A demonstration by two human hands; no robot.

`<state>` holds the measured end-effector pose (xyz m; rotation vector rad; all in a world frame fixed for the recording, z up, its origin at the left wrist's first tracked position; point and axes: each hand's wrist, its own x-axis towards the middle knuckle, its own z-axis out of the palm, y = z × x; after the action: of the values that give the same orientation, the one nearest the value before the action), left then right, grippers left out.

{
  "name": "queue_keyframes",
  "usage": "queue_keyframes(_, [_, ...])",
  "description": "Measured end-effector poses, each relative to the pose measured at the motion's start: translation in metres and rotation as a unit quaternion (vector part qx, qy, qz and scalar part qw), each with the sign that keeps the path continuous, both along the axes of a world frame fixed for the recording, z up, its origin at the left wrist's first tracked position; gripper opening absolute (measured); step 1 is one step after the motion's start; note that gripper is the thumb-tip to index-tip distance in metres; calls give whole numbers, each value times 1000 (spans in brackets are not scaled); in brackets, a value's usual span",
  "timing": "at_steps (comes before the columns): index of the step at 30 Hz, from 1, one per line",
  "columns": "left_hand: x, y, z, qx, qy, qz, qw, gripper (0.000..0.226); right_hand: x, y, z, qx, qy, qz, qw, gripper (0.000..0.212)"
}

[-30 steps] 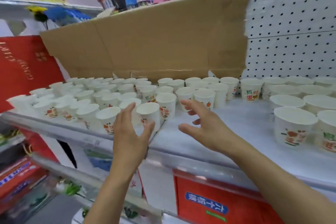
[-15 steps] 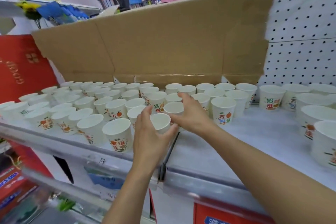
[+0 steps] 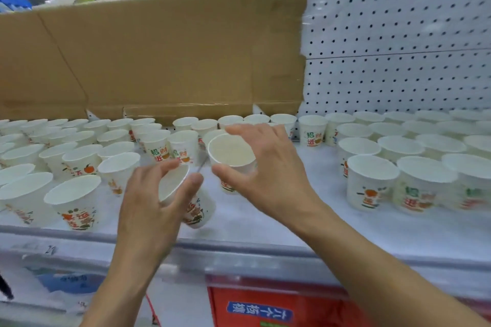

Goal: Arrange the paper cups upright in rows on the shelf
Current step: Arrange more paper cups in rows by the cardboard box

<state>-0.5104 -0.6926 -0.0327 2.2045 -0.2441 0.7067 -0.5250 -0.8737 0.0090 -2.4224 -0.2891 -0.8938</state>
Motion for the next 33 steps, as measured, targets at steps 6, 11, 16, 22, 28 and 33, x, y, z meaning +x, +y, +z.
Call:
queue_keyframes(6, [-31,-96,9,-32,-48,-146,988,61,-81,-92,0,59,-34,-48,997,38])
queue_keyframes(11, [-64,-180,12,4,-58,-235,970,59,-140,-172,2,87,-16,-95,992,21])
queue_keyframes(16, [-90,-244,21,93,-59,-281,953,67,-168,-233,2,69,73,-136,986,14])
queue_keyframes(22, [-95,-276,19,170,-6,-250,953,70,-170,-256,-11,11,131,-151,980,18])
queue_keyframes(28, [-96,-286,7,192,-14,-201,960,67,-176,-262,-17,-39,149,-150,977,17])
queue_keyframes(33, [-101,-280,3,190,-50,-179,964,86,-173,-263,-18,-104,118,-175,972,23])
